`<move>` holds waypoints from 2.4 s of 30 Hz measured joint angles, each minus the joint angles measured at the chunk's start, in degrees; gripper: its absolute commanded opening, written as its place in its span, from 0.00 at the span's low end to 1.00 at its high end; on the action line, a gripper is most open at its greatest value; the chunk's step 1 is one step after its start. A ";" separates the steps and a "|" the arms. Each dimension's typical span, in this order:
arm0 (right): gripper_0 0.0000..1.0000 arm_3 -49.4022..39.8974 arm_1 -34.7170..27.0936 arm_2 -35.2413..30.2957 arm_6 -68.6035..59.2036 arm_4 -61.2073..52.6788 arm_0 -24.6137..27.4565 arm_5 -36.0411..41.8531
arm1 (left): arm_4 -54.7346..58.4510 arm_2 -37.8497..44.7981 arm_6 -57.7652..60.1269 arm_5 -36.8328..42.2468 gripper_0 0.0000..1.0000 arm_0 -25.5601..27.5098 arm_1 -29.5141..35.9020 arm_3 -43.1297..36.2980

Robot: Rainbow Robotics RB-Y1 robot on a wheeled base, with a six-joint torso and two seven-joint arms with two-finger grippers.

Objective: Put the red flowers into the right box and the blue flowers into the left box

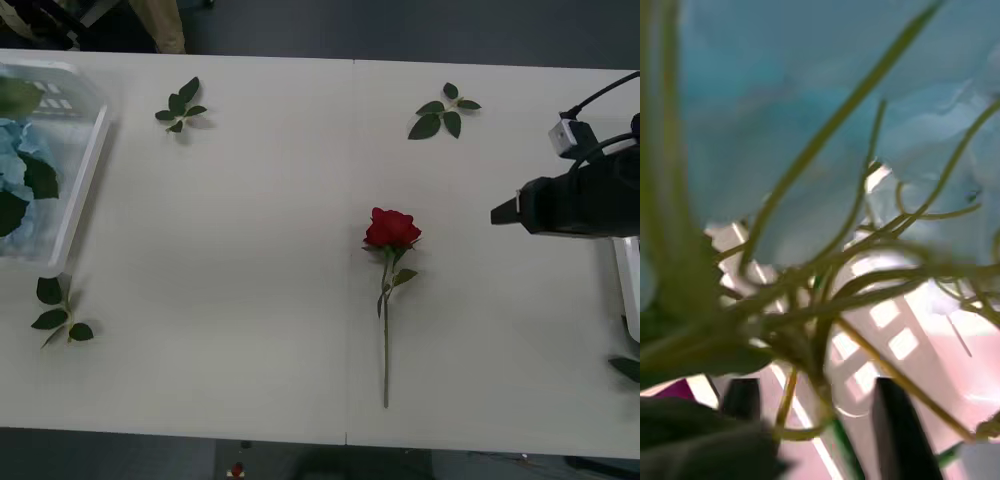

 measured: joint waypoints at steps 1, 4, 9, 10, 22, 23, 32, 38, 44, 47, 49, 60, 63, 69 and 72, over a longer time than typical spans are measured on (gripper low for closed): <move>1.00 -0.91 0.00 0.83 -1.12 0.02 -0.02 -0.02 | -0.13 0.18 0.00 0.00 0.83 0.00 0.00 0.00; 1.00 -3.96 0.00 3.71 -5.48 1.08 -0.02 -0.21 | 0.15 1.02 0.00 0.00 0.95 0.00 0.00 0.00; 1.00 -7.17 -0.01 9.65 -7.30 3.22 -1.51 -0.58 | 5.92 2.85 0.00 0.01 1.00 0.00 0.00 -0.28; 1.00 -7.33 -0.01 10.99 -7.30 3.44 -2.32 -0.59 | 7.68 3.37 -0.05 0.03 1.00 0.00 0.00 -0.57; 1.00 -7.11 0.03 17.41 -7.50 6.51 -6.00 -9.88 | 31.89 15.86 -12.60 28.93 1.00 0.00 0.01 -21.27; 1.00 -7.08 0.03 18.08 -7.50 7.05 -6.00 -11.03 | 33.71 17.12 -12.60 30.66 1.00 0.00 0.01 -23.14; 1.00 -6.22 -0.12 26.82 -7.51 8.77 -6.14 -18.40 | 55.67 22.18 -12.26 28.87 1.00 7.80 -1.02 -43.50; 1.00 -2.61 -0.12 32.57 -7.50 10.10 -8.95 -22.39 | 55.41 14.29 0.78 19.97 1.00 15.92 -9.43 -51.65; 1.00 1.64 -0.09 37.62 -7.50 10.10 -12.62 -25.54 | 48.68 5.66 1.49 17.66 1.00 17.84 -19.87 -51.51; 1.00 3.44 -0.07 38.95 -7.50 10.10 -13.51 -28.28 | 44.64 2.30 1.49 17.09 1.00 17.84 -23.19 -51.51; 1.00 4.38 0.00 39.52 -7.50 10.07 -13.76 -29.48 | 41.79 0.29 1.49 15.27 1.00 17.86 -24.88 -51.49; 1.00 5.83 0.00 42.75 -7.50 10.00 -13.78 -37.45 | 34.46 -9.72 1.49 -2.80 1.00 24.39 -28.85 -51.47; 1.00 6.25 0.01 45.08 -7.50 10.00 -14.41 -38.99 | 38.50 -10.29 1.25 -6.22 1.00 26.42 -28.85 -51.47; 1.00 9.59 2.25 49.05 -7.50 10.75 -17.43 -39.58 | 60.99 -4.78 -13.13 0.20 1.00 28.23 -28.80 -51.41; 1.00 11.53 4.86 49.07 -7.50 11.94 -17.95 -39.57 | 69.71 2.25 -18.81 12.87 1.00 27.18 -28.80 -50.79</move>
